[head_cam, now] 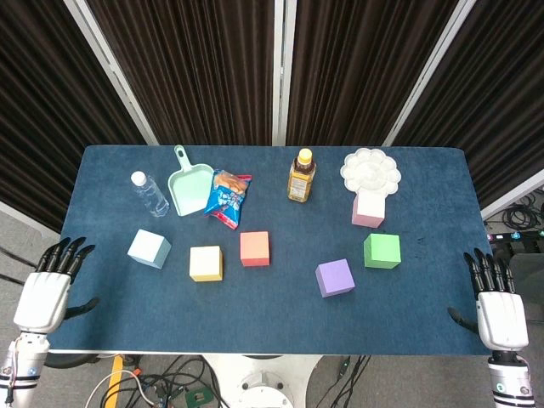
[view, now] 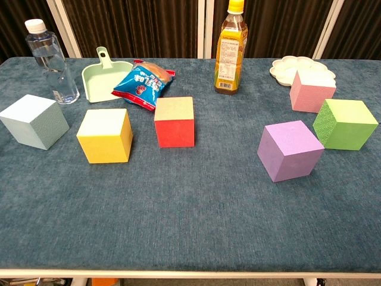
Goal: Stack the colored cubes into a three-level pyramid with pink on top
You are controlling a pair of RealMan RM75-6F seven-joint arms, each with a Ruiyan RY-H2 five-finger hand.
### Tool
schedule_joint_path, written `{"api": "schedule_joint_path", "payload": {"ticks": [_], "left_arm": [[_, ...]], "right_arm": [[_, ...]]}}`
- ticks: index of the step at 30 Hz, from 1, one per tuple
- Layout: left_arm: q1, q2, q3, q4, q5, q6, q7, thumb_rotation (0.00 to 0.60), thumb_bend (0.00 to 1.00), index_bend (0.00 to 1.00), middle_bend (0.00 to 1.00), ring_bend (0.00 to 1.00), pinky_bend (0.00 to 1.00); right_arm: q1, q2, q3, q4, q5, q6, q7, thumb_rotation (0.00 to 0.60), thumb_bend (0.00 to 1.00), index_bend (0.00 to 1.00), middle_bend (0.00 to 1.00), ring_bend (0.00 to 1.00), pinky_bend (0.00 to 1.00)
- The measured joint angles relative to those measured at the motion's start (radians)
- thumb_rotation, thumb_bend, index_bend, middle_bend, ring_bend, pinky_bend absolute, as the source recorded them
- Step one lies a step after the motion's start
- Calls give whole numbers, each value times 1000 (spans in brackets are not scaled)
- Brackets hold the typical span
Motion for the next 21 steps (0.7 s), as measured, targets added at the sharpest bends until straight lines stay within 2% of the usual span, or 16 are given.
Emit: {"api": "schedule_joint_path", "payload": {"ticks": [12, 21], "left_arm": [[-23, -16, 3, -19, -3, -58, -47, 600, 41, 145, 86, 28, 165], [-89, -81, -45, -51, -44, -138, -55, 600, 42, 137, 107, 29, 171]], "right_arm": [[-5, 10, 24, -20, -23, 1, 95, 600, 0, 0, 0, 0, 0], [-3, 12, 35, -14, -48, 8, 106, 600, 0, 0, 0, 0, 0]]}}
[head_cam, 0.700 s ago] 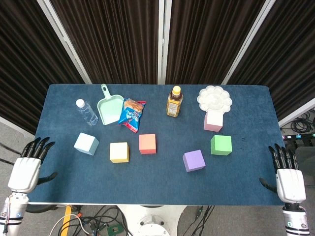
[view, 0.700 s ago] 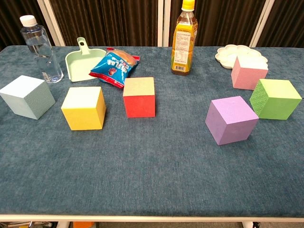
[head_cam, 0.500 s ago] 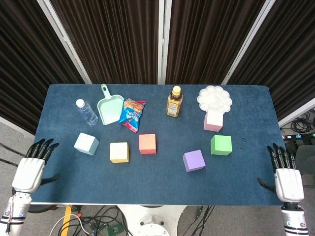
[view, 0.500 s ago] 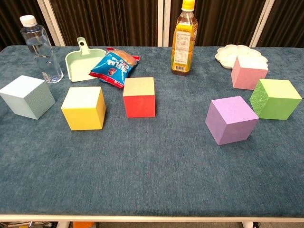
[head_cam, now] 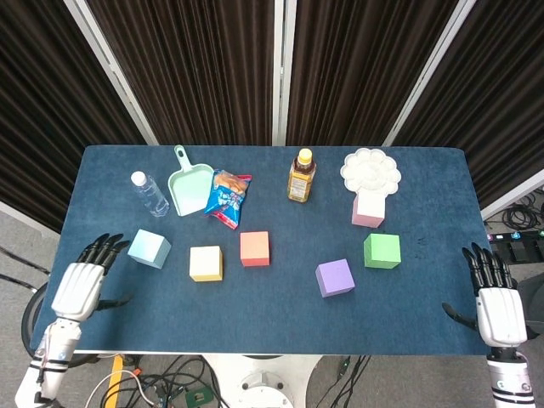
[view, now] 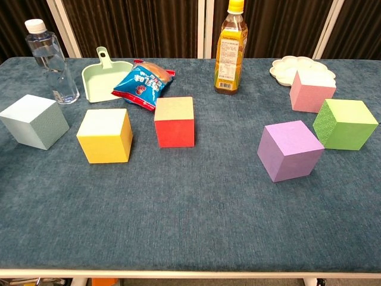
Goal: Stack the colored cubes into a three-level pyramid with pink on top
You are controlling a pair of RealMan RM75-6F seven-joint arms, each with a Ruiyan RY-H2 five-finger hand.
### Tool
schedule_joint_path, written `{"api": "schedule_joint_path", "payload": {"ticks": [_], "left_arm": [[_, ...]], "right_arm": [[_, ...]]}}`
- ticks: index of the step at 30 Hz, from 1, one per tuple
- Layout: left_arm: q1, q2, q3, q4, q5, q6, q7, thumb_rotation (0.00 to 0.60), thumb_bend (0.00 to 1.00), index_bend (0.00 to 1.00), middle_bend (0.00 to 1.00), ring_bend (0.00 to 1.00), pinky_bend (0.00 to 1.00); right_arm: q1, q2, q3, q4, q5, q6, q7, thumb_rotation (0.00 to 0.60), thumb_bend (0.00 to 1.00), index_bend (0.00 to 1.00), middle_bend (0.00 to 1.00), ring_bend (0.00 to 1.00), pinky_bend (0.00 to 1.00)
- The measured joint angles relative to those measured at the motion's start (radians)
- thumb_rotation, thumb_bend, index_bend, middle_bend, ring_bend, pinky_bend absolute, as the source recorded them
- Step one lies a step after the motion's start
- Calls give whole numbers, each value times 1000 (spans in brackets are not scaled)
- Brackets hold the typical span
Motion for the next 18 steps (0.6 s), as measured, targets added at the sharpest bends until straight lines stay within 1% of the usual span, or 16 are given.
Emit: {"api": "schedule_joint_path", "payload": {"ticks": [4, 10, 12, 18], "left_arm": [[-44, -71, -27, 1, -52, -59, 59, 600, 42, 136, 157, 29, 169], [-123, -197, -85, 54, -174, -153, 114, 600, 43, 132, 163, 29, 164], [-147, -227, -101, 87, -201, -176, 127, 600, 43, 132, 163, 29, 161], [-194, -276, -125, 171, -265, -228, 146, 600, 43, 130, 169, 29, 151]], "right_arm": [[-3, -7, 0, 16, -11, 5, 20, 600, 0, 0, 0, 0, 0], [7, -1, 13, 14, -3, -16, 21, 600, 0, 0, 0, 0, 0], [9, 0, 19, 13, 5, -23, 22, 600, 0, 0, 0, 0, 0], [19, 3, 35, 13, 14, -36, 15, 600, 0, 0, 0, 0, 0]]}}
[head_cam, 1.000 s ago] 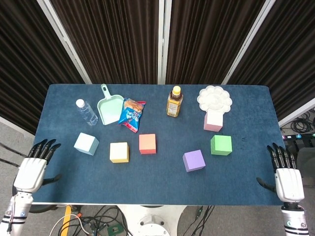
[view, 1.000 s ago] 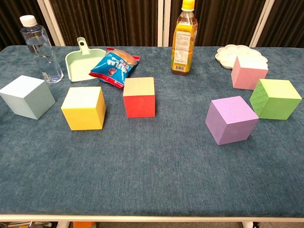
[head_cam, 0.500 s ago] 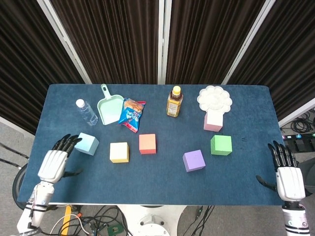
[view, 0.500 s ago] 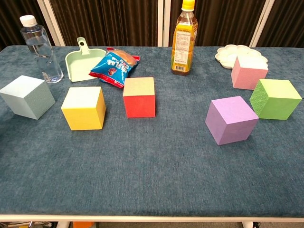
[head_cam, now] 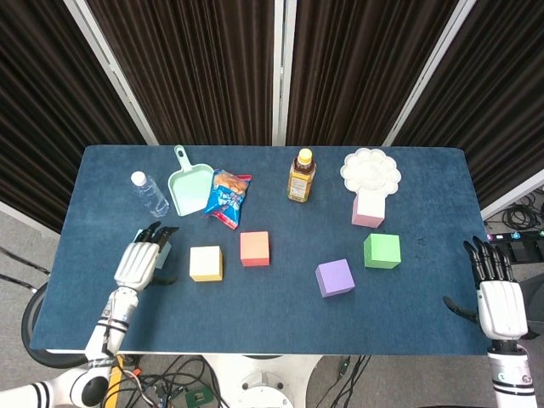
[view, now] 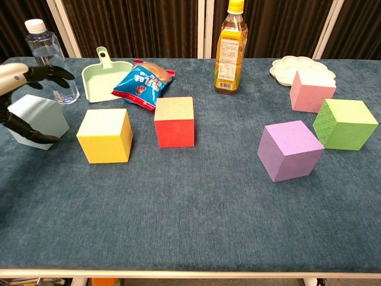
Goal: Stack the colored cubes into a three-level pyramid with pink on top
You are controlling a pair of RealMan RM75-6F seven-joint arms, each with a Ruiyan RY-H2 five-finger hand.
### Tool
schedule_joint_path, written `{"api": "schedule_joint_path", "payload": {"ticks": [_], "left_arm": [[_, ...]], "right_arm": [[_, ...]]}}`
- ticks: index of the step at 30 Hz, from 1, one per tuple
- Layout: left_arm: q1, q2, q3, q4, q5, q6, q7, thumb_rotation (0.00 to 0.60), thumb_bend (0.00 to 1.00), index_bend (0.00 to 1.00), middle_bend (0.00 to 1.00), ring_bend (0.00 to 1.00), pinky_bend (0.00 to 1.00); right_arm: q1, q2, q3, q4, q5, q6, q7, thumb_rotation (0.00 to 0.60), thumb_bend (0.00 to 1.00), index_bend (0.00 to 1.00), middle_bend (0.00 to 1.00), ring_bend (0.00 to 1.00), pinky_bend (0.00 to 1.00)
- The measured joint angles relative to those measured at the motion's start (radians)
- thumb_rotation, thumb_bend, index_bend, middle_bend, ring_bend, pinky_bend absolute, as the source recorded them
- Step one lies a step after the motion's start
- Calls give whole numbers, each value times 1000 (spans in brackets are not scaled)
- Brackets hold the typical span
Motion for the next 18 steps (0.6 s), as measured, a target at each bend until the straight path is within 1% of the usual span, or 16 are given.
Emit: {"api": "schedule_joint_path", "payload": {"ticks": [3, 9, 18], "left_arm": [[-20, -15, -9, 24, -29, -27, -4, 600, 45, 130, 208, 29, 150], [-36, -24, -11, 26, -41, -46, -38, 600, 46, 130, 243, 29, 151], [-38, -35, 0, -8, -73, -57, -85, 600, 45, 129, 248, 29, 144]], "right_arm": [[4, -2, 2, 2, 1, -8, 0, 600, 0, 0, 0, 0, 0], [7, -6, 5, 8, 10, -23, -2, 600, 0, 0, 0, 0, 0], [-1, -33, -9, 48, 10, -31, 7, 600, 0, 0, 0, 0, 0]]}}
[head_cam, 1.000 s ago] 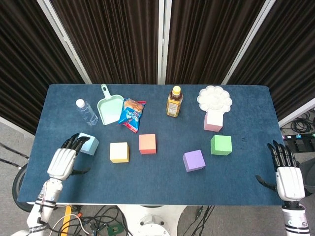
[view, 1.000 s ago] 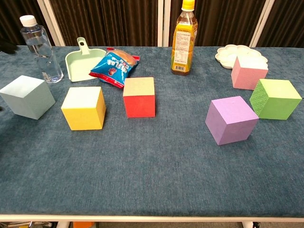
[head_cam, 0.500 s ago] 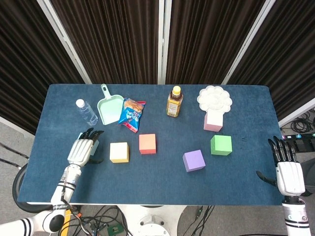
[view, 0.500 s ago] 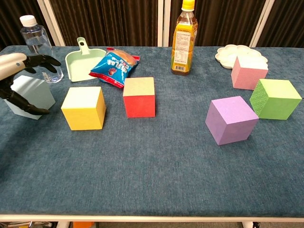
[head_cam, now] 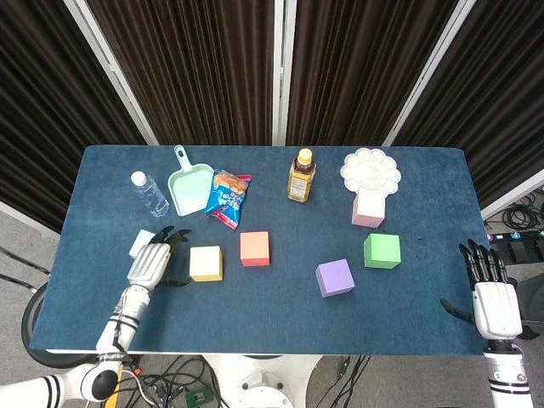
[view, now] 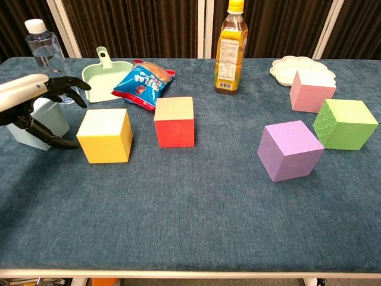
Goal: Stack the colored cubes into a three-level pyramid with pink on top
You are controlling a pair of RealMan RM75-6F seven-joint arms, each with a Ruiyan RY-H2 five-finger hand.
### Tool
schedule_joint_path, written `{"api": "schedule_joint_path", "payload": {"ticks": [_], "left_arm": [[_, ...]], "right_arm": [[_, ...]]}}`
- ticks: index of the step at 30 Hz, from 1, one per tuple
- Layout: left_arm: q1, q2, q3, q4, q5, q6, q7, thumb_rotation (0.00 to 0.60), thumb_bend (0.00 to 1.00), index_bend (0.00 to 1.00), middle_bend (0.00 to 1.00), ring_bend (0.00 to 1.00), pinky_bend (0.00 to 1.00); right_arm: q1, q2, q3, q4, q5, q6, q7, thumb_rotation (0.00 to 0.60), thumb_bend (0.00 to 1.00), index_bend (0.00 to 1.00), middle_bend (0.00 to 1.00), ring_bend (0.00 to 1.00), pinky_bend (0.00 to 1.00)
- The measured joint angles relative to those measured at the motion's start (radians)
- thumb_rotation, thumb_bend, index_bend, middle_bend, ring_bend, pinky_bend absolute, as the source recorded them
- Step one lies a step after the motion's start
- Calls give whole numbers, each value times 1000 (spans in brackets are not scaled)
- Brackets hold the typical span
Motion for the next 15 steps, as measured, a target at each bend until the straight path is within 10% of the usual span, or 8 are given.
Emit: {"api": "schedule_joint_path", "payload": {"ticks": [15], "left_arm": [[-19, -68, -20, 3, -52, 25, -6, 600, 45, 129, 274, 29, 136]], "right_arm": [[12, -9, 14, 5, 25, -34, -3, 600, 0, 0, 0, 0, 0]]}}
